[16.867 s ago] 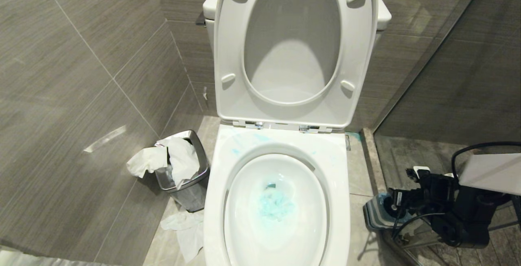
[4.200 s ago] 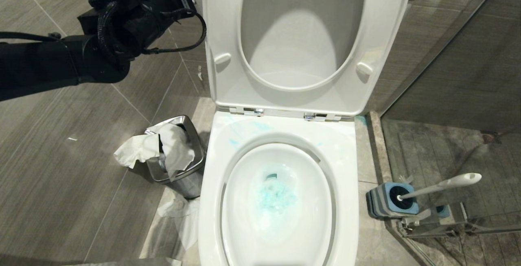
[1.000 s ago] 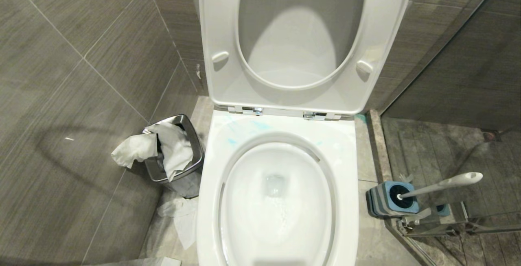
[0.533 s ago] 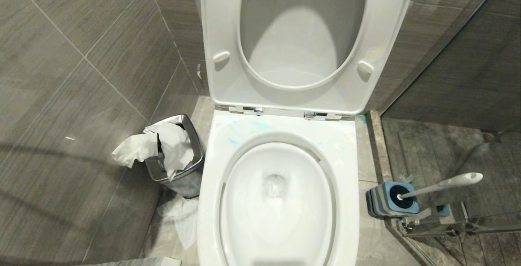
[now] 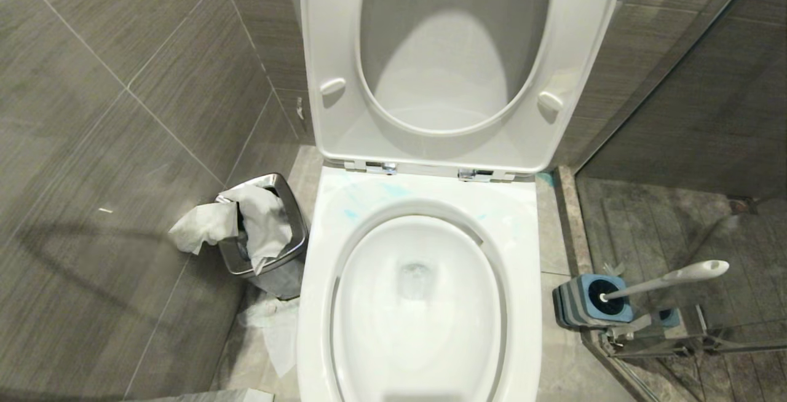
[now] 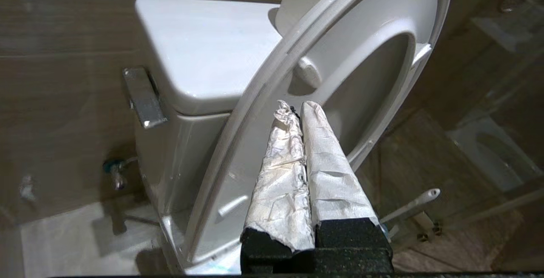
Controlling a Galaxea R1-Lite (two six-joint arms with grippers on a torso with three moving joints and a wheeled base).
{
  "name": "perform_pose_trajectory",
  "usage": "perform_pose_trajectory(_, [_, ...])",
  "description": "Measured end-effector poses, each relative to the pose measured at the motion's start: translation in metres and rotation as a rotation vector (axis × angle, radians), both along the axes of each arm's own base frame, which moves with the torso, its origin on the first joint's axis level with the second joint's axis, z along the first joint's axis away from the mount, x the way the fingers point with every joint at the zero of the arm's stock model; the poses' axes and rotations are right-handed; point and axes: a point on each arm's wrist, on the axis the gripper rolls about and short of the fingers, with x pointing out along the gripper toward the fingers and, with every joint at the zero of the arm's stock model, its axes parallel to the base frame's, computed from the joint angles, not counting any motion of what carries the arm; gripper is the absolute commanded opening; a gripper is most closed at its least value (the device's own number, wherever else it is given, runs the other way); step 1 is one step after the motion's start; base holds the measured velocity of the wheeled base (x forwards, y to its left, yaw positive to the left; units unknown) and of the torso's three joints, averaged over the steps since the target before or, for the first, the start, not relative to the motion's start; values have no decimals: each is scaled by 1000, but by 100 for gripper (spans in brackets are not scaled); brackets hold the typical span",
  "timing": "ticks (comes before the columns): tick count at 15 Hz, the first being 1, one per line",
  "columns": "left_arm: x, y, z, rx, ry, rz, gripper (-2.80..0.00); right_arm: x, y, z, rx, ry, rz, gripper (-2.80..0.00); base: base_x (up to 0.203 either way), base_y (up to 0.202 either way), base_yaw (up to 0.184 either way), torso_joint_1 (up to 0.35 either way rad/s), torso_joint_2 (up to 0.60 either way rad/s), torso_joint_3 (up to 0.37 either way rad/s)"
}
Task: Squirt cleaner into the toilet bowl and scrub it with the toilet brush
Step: Flush the toilet, then close the toilet lid
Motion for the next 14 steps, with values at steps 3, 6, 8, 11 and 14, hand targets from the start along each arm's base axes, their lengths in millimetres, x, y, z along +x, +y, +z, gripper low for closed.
perform_pose_trajectory(3, [52,7,-5,39,-124,-163,-280,0,0,0,0,0,0,-280,0,0,0,0,0,0])
perform_pose_trajectory(6, [83,6,-8,20,-203,-339,-280,0,0,0,0,0,0,-280,0,0,0,0,0,0])
perform_pose_trajectory(8, [95,3,-13,19,-227,-361,-280,0,0,0,0,0,0,-280,0,0,0,0,0,0])
perform_pose_trajectory(11, [108,-3,-23,31,-220,-372,-280,0,0,0,0,0,0,-280,0,0,0,0,0,0])
perform_pose_trajectory(14, [118,-10,-31,69,-268,-352,-280,0,0,0,0,0,0,-280,0,0,0,0,0,0])
